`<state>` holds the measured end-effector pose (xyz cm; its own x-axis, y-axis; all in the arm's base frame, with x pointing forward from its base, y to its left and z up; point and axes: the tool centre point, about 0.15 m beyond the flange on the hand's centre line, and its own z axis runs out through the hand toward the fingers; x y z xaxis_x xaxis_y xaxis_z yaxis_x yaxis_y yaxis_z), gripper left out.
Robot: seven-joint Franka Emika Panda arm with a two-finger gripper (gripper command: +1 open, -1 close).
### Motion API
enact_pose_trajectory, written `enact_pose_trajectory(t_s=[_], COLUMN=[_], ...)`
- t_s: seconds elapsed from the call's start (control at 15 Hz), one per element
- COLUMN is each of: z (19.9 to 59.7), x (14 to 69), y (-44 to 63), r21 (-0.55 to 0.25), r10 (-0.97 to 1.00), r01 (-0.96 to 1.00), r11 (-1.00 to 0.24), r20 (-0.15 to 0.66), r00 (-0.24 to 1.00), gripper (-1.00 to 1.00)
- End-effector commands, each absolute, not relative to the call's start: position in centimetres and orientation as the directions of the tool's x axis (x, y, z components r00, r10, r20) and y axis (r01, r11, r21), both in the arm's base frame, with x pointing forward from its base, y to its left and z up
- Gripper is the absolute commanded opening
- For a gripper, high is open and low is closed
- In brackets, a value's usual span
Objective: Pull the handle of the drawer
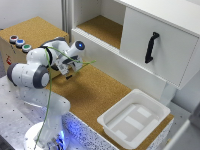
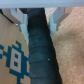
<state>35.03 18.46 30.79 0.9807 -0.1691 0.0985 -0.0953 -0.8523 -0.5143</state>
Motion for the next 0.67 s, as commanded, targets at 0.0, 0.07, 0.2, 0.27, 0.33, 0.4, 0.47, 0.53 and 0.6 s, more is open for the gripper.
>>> enact_pose_trajectory(t_s=[0.0, 0.07, 0.2, 0.27, 0.33, 0.4, 0.47, 0.53, 0.6], z=[30.1, 30.3, 30.7, 31.0, 31.3, 31.5, 31.7, 31.9, 32.2], x=[36.7, 37.1, 37.5, 37.8, 37.8, 37.7, 37.5, 37.0, 36.6], y=[12.2, 11.6, 11.3, 11.3, 11.3, 11.2, 11.1, 11.2, 11.4], r21=[-0.519, -0.512, -0.482, -0.464, -0.449, -0.437, -0.418, -0.390, -0.366], r10=[-0.177, -0.177, -0.152, -0.135, -0.123, -0.120, -0.117, -0.101, -0.083], r01=[-0.106, -0.106, -0.087, -0.071, -0.062, -0.063, -0.065, -0.055, -0.041], r11=[-0.848, -0.852, -0.872, -0.883, -0.892, -0.898, -0.906, -0.919, -0.930], r20=[0.090, 0.092, 0.098, 0.106, 0.109, 0.105, 0.102, 0.098, 0.101], r00=[0.980, 0.980, 0.984, 0.985, 0.986, 0.987, 0.988, 0.990, 0.991], gripper=[-1.00, -1.00, 1.00, 1.00, 1.00, 1.00, 1.00, 1.00, 1.00])
